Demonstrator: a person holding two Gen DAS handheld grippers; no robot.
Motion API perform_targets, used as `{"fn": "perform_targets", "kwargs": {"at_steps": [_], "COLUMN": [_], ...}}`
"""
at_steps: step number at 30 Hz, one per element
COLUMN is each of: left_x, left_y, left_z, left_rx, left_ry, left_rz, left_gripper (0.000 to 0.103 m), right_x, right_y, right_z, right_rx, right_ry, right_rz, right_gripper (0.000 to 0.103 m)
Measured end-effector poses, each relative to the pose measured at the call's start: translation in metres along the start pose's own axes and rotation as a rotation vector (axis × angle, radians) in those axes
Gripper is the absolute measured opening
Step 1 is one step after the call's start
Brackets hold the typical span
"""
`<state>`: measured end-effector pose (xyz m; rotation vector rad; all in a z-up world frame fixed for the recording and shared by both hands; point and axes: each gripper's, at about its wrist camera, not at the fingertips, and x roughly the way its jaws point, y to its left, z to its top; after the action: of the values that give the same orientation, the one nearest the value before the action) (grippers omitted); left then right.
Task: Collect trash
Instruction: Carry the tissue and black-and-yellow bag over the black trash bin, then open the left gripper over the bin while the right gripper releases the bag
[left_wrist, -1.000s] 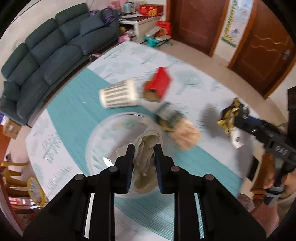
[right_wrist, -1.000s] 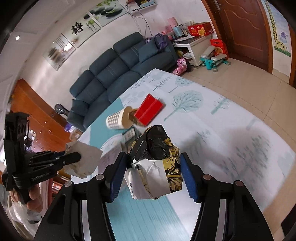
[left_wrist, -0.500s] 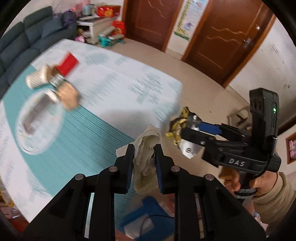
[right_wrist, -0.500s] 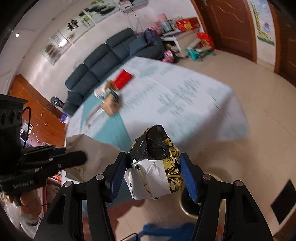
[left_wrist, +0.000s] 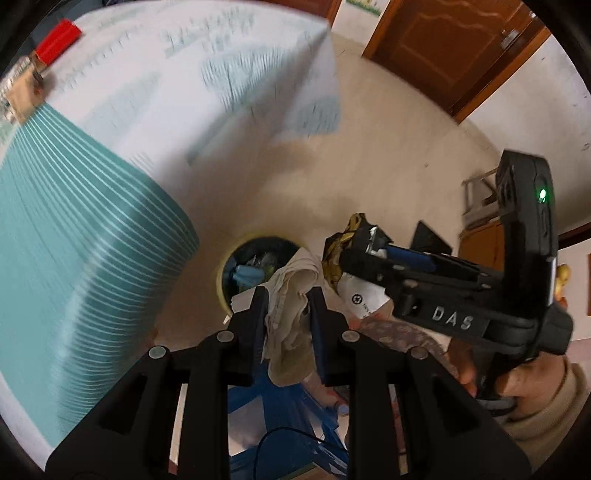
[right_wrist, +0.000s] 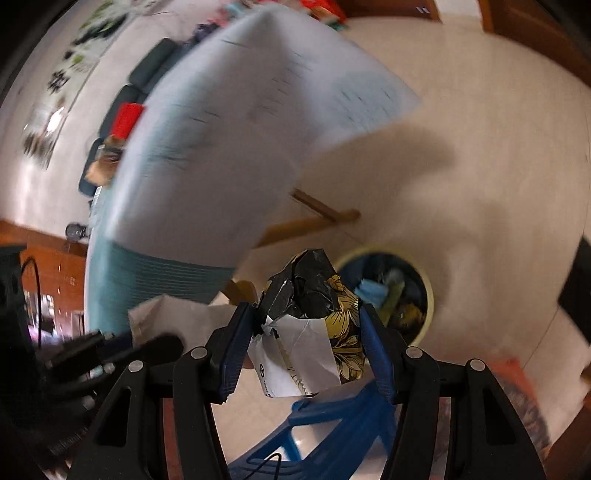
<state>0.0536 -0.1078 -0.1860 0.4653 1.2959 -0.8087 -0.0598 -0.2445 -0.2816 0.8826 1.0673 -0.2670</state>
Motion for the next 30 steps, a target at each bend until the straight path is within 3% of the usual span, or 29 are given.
{"fn": "perform_targets", "kwargs": {"at_steps": [4, 9, 12, 20, 30], "left_x": [0.044, 0.092, 0.108, 0.142, 0.159], "left_y": [-0.008, -0.007, -0.010, -0.008, -0.001], "left_z": [-0.008, -0.007, -0.007, 0.009, 0.012], "left_rx": [-0.024, -0.066, -0.017, 0.007, -0.009], "left_ry": [0.057, 0.100, 0.089, 0.099, 0.118], "left_rz": [0.021, 0.014, 0.048, 0.101, 0.149], "left_gripper": [0.019, 0.020, 0.021, 0.025, 0.041], "right_x": [0.027, 0.050, 0.060, 0.078, 0.084], "right_y": [-0.030, -0.054, -0.060, -0.058, -0.062], "right_z": [-0.001, -0.004, -0.006, 0.005, 0.012], "right_rx": [0.100, 0.148, 0.154, 0.172, 0.193], "right_ry": [0.054, 0.110, 0.128, 0.147, 0.155], "right_rz": [-0.006, -0.079, -0.099, -0.144, -0.160], "right_gripper": [0.058, 0.058, 0.059, 0.059, 0.059]}}
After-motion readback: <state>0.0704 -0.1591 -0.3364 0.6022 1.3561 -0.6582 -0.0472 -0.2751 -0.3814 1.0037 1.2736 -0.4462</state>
